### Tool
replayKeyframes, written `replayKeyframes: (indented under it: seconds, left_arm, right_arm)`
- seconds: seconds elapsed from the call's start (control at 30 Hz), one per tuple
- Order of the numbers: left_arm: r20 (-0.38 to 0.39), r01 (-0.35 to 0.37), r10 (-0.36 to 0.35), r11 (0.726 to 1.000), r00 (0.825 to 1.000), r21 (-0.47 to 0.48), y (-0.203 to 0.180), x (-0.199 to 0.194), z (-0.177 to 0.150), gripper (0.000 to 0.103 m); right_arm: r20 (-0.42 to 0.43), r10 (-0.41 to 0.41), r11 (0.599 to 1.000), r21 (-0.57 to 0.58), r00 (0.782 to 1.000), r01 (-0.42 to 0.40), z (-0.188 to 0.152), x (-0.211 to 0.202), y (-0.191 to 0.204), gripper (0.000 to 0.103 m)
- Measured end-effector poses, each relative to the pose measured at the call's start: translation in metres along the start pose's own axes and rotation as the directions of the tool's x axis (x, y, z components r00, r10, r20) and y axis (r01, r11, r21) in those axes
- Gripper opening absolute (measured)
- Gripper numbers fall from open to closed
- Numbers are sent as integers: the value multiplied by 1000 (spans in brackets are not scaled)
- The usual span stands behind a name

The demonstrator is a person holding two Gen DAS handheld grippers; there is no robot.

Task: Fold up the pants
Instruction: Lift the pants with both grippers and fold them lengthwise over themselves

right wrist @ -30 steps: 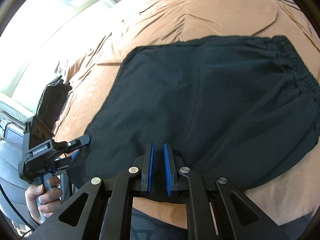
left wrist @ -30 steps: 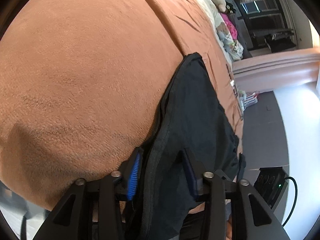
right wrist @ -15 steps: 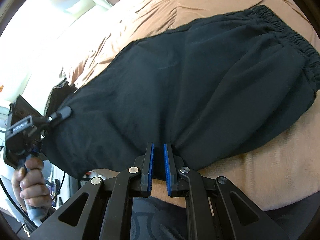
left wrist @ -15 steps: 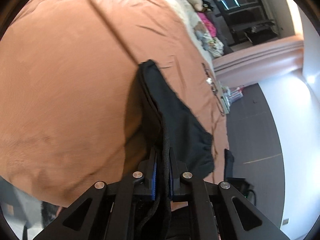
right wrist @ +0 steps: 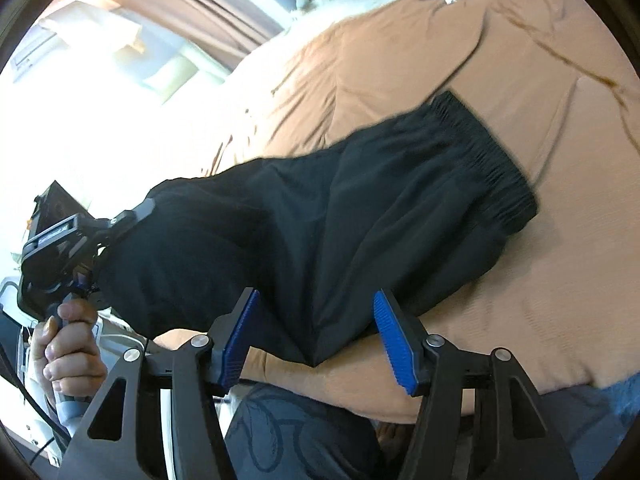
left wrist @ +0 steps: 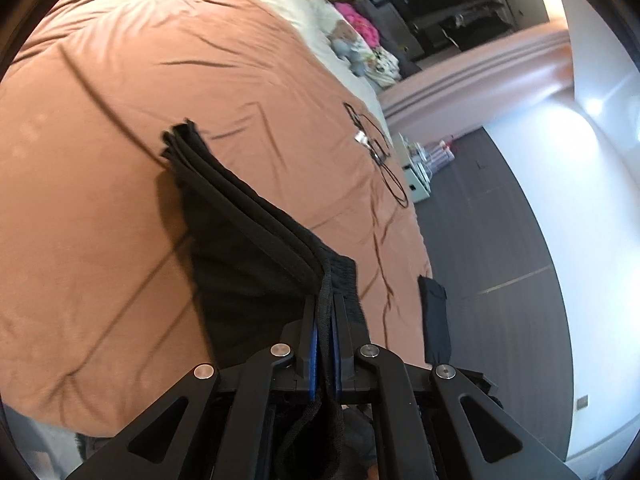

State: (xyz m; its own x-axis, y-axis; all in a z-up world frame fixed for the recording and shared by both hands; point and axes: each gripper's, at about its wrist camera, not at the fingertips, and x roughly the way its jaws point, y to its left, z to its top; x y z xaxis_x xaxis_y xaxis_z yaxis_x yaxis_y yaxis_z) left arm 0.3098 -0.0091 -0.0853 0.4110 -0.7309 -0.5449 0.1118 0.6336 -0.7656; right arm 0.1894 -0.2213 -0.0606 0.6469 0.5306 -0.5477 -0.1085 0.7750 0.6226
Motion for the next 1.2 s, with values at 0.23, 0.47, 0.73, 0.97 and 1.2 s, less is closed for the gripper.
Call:
replayKeyframes:
  seconds: [0.23, 0.47, 0.73, 0.97, 1.2]
  left_arm:
    - [-56, 27, -24, 998, 998, 63, -41, 36, -1, 5]
    - [-130, 36, -22, 994, 991, 105, -68, 82, -9, 5]
    - [-226, 20, 11, 991, 974, 133, -77, 132, -30, 5]
    - [-301, -14, 57, 990, 952, 143, -76, 174, -51, 5]
    - [-328, 21, 16, 994, 944, 107, -74, 181, -57, 69]
  right_arm:
    - [30, -4, 999, 33, 1000, 3, -4, -26, -14, 57]
    - [62, -35, 995, 99, 997, 29, -6, -49, -39, 58]
    - [69, -63, 987, 152, 996, 52, -11, -72, -58, 57]
    - [77, -76, 981, 186, 994, 61, -11, -90, -75, 57]
    - [82, -66, 975, 215, 994, 47, -8, -98, -89, 58]
